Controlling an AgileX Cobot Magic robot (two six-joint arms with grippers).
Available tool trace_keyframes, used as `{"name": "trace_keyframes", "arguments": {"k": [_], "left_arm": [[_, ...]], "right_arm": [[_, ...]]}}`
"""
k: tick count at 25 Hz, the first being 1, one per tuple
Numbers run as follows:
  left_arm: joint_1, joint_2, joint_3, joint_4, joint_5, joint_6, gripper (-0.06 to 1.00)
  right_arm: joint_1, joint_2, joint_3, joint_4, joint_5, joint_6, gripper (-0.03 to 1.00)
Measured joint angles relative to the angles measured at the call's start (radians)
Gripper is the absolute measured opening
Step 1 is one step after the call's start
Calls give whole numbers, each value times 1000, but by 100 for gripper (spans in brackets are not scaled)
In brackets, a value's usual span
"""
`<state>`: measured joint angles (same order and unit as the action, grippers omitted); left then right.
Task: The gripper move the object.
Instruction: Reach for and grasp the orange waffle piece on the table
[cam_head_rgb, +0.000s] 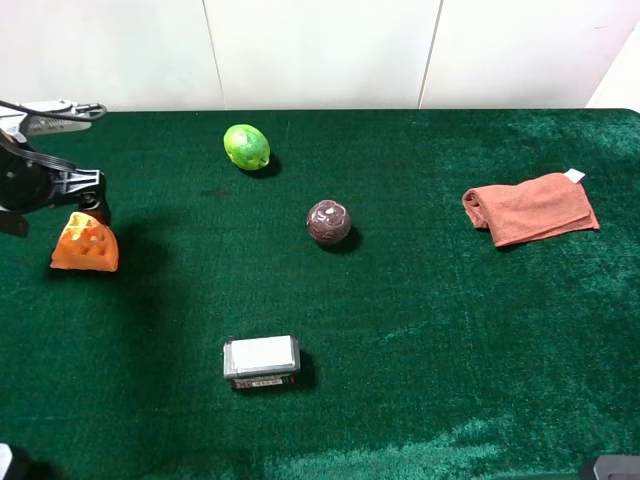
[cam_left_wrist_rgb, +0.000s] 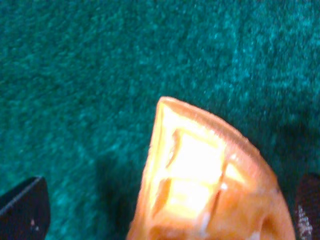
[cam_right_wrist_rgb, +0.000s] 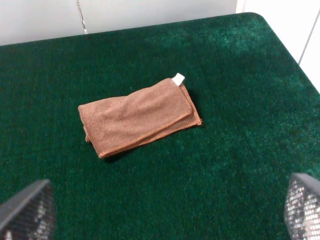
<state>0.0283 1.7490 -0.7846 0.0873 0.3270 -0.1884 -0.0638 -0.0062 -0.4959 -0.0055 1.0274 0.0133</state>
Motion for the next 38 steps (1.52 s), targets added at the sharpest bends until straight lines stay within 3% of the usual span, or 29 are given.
{"name": "trace_keyframes", "arguments": {"k": [6,25,28,33,38], "left_arm": [[-2,54,0,-21,-58,1,99],[-21,89,0,-116,-42,1,99],[-21,89,0,-116,-22,1,93],[-21,89,0,-116,-20,0,68],[-21,89,0,-117,-19,0,67]], "right_arm": [[0,0,0,0,0,0,70],[0,0,0,0,0,0,70],[0,0,0,0,0,0,70],[0,0,0,0,0,0,70],[0,0,0,0,0,0,70]]}}
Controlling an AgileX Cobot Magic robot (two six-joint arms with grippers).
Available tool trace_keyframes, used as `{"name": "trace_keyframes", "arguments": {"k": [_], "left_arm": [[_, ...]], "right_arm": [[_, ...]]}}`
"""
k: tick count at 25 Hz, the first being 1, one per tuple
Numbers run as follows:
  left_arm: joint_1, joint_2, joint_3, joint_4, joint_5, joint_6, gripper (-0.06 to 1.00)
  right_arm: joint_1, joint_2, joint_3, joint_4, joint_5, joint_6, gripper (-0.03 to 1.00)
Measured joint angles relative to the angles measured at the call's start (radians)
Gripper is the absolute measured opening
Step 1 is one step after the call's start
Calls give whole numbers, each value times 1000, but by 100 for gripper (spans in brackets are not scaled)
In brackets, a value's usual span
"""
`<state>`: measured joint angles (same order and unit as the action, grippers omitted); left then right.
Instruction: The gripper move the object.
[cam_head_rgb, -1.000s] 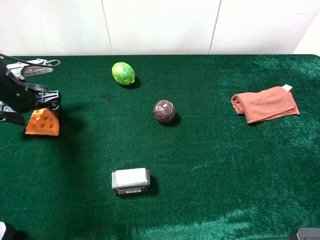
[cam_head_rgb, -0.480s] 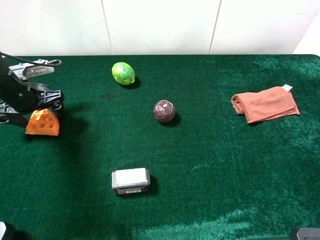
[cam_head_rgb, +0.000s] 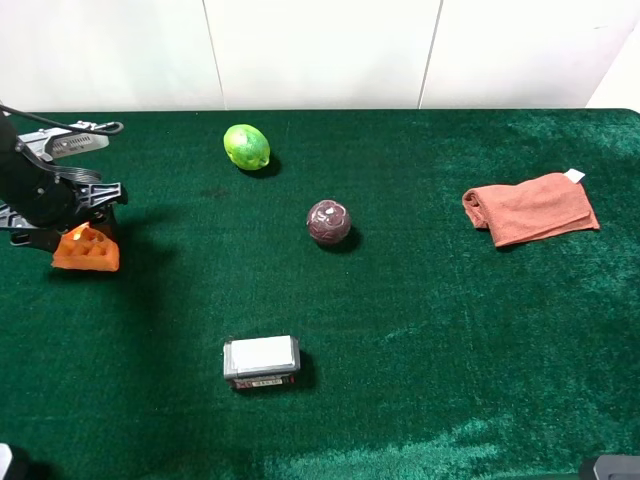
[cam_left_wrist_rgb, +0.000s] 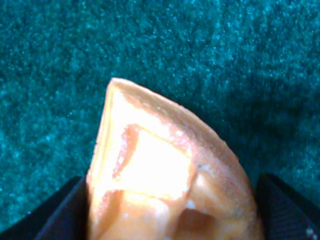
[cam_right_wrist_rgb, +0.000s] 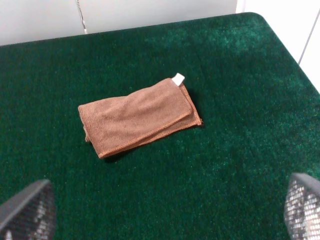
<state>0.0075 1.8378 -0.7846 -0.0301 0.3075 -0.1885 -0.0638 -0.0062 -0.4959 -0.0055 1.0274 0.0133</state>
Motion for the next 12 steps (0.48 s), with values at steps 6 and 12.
{"name": "trace_keyframes", "arguments": {"k": [6,12], "left_arm": [[0,0,0,0,2,0,67],[0,0,0,0,6,-1,67]], "right_arm": [[0,0,0,0,0,0,70],[0,0,0,0,0,0,70]]}}
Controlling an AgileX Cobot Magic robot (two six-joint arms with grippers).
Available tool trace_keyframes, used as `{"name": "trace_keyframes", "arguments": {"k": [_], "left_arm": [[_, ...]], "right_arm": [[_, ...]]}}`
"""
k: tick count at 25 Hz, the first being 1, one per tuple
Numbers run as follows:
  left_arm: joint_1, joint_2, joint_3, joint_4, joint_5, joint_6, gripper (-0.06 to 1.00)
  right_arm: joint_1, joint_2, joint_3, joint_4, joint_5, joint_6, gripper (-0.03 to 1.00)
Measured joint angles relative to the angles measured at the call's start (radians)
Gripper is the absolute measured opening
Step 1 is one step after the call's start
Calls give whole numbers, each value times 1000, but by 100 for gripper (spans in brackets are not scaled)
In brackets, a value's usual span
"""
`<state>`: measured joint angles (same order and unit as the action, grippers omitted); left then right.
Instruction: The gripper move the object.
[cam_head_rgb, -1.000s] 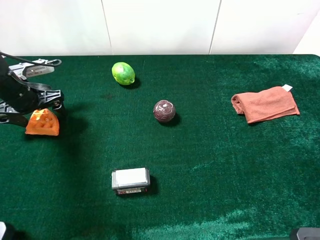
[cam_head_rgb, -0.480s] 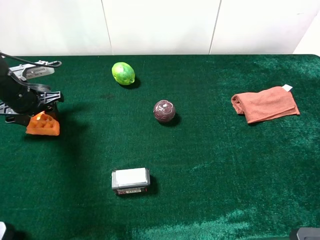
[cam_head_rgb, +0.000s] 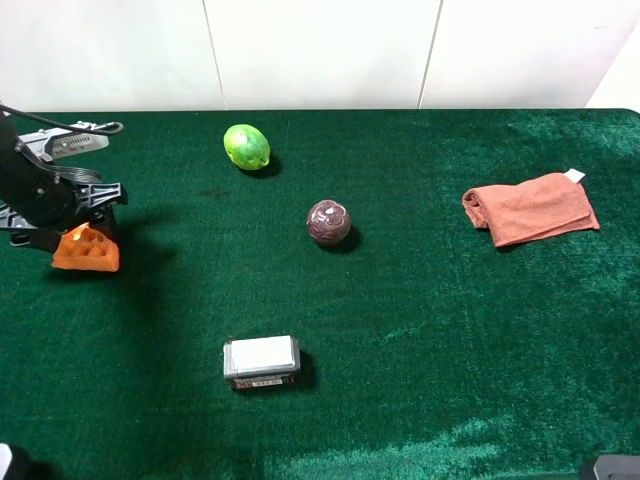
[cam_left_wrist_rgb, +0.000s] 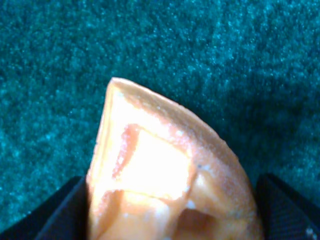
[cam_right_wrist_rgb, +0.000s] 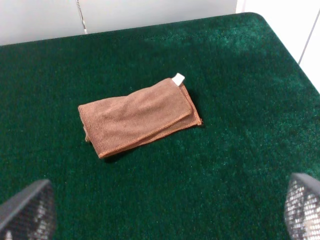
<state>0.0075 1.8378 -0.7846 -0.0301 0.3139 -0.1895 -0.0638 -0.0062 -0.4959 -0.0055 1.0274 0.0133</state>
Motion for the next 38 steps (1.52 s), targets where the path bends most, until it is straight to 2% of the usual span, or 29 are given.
{"name": "trace_keyframes", "arguments": {"k": [7,23,34,38], "left_arm": [[0,-63,0,0,50,-2,67],[0,-326,0,0,293,-5,67],[0,-332,-142,-3,452,1,67],[-7,-332,-187,-64,484,58,67]], "right_arm": [[0,0,0,0,0,0,70],[0,0,0,0,0,0,70],[0,0,0,0,0,0,70],[0,0,0,0,0,0,70]]}}
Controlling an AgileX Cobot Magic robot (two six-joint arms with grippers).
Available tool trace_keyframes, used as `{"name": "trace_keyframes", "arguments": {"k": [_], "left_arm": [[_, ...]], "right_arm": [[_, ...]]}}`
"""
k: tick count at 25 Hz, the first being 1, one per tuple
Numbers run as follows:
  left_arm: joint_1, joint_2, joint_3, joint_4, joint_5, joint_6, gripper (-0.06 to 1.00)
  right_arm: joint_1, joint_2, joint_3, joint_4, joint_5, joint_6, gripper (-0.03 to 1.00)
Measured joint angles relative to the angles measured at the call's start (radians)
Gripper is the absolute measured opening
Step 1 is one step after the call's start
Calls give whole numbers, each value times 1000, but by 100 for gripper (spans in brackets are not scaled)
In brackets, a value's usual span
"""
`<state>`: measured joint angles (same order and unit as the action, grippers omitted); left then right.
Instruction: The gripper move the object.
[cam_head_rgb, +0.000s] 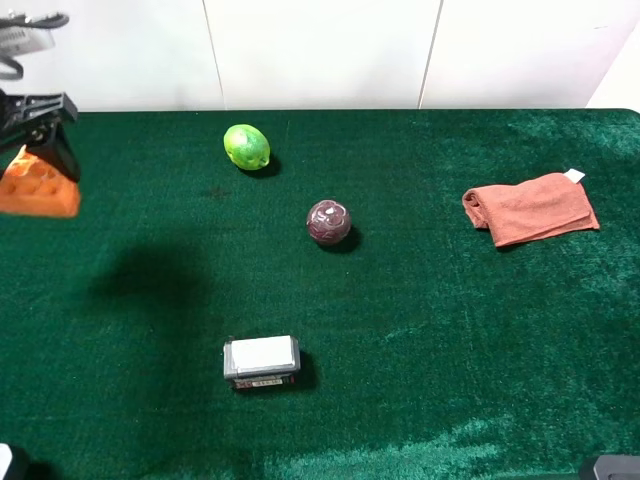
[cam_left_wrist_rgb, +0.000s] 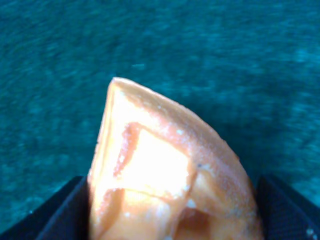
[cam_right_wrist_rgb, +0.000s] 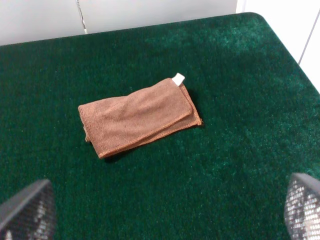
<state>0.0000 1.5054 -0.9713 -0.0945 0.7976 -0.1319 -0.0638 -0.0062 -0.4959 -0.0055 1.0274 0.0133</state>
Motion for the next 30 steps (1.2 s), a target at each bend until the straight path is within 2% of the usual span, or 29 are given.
{"name": "trace_keyframes", "arguments": {"k": [3,12,18,30], "left_arm": [[-46,0,-21,-29,2,20,67],[-269,94,-141,-38,3,-21,67],[-378,232,-322,-38,2,-40,67],[-499,547,-765,-9,12,-58,67]], "right_arm": [[0,0,0,0,0,0,70],[0,0,0,0,0,0,70],[0,0,0,0,0,0,70],[0,0,0,0,0,0,70]]}}
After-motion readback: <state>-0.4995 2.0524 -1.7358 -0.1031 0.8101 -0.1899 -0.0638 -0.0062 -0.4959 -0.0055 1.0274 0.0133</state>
